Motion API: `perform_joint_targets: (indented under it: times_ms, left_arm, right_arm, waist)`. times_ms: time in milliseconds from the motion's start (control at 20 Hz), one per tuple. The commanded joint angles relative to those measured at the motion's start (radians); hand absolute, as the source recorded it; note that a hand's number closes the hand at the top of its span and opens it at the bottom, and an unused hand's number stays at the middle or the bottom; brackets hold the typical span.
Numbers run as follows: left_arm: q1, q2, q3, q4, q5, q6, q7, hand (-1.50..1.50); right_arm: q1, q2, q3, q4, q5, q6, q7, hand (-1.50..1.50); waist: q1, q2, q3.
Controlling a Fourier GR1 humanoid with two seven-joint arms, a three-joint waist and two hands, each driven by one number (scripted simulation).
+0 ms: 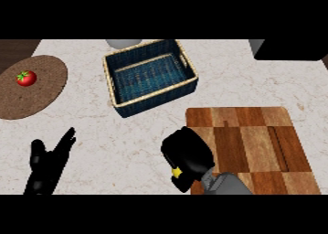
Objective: Pick the lemon from the cutting board and place it in the basket
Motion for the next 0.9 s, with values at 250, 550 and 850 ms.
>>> perform_joint_targets:
  times_ms: [250,550,850]
  left_arm:
    - [-0.019,-0.013,-0.020,0.031,-0.004,-0.008,0.030,0.00]
    - [0.000,-0.005,-0.014,0.043,-0.004,-0.019,0.021,0.00]
    - [-0.025,-0.021,-0.031,0.014,-0.020,-0.002,0.041,0.00]
  right_arm:
    - [-0.039,0.014,0.105,-0.326,-0.387,-0.369,0.366,1.50]
    - [-0.297,0.015,0.121,-0.397,-0.356,-0.472,0.771,1.50]
    - [-0.674,0.015,0.028,-0.321,-0.386,-0.527,1.102,1.50]
  waist:
    - [0.022,0.001,-0.007]
    - [0.029,-0.007,-0.016]
    - [0.036,-0.003,-0.014]
